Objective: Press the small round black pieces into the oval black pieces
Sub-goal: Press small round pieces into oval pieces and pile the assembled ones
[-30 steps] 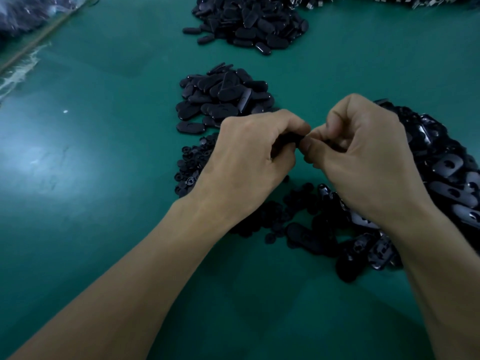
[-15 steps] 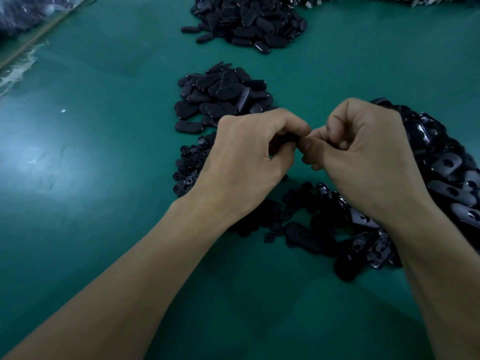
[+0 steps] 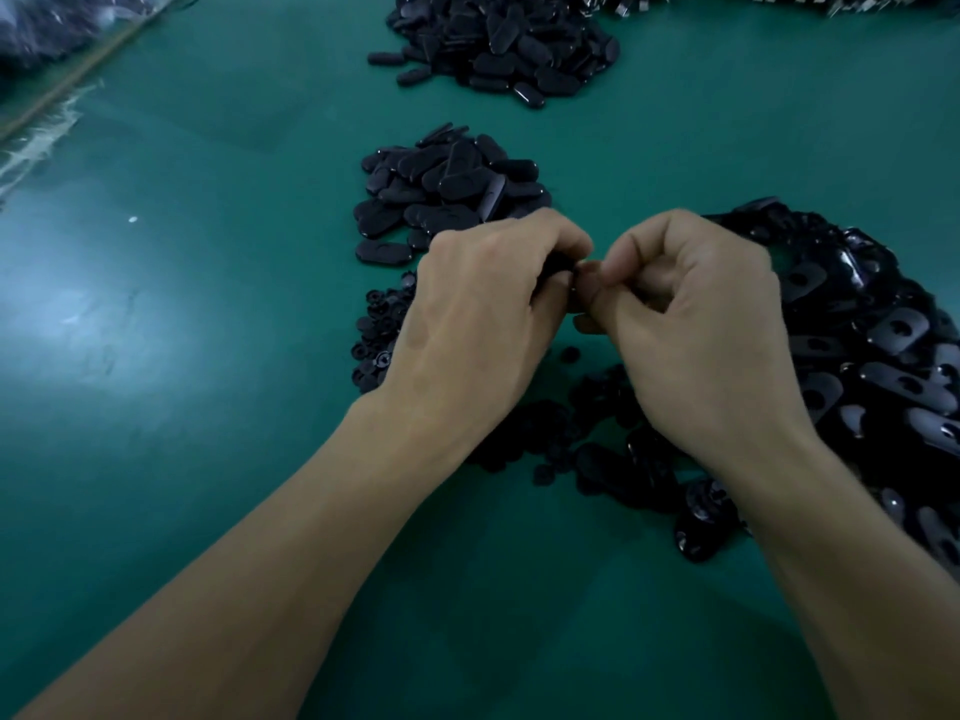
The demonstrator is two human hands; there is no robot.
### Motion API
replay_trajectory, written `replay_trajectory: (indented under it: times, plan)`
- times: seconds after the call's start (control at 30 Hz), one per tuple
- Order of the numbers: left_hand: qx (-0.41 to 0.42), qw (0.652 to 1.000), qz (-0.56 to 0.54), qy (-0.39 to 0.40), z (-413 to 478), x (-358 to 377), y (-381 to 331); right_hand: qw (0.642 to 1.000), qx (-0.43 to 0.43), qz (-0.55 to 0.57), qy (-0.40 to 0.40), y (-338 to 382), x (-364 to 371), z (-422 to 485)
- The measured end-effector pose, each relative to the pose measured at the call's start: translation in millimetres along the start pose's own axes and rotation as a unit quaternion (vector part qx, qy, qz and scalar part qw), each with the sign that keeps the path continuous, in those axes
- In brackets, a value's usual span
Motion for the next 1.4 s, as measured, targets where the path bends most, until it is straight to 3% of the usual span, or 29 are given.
replay_trajectory:
  times: [0.23, 0.4, 0.73, 1.1, 1.4]
  plan:
    - [-0.041, 0.998, -0.035, -0.015, 0.0, -1.0, 3.5, 0.999, -0.01, 0.031, 0.042, 1.5, 0.3, 0.7]
    - [-0.049, 0.995, -0.075, -0.044, 1.1, 0.4, 4.0, 0.999, -0.036, 0.02, 0.004, 3.0, -2.6, 2.0]
    - [-0.084, 0.977, -0.192, -0.024, 4.0, 0.9, 4.7, 0.999, -0.013, -0.003, -0.041, -0.7, -11.0, 5.8]
    - [-0.045, 0.989, -0.138, -0.016, -0.4, 3.0, 3.1, 0.998, -0.046, -0.043, -0.008, 2.8, -12.3, 4.0]
    - [-0.084, 0.974, -0.209, 0.007, 1.9, 2.5, 6.9, 0.999, -0.031, -0.024, 0.007, 0.8, -14.6, 5.0]
Point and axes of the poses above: each hand's wrist, its own z-axis towards the middle knuckle, its own x-axis out of the palm, y = z × x, the point moved 2 cm from there along z, towards the middle knuckle, and after that the axes turned 1 degree about x, right-handed, at the moved point
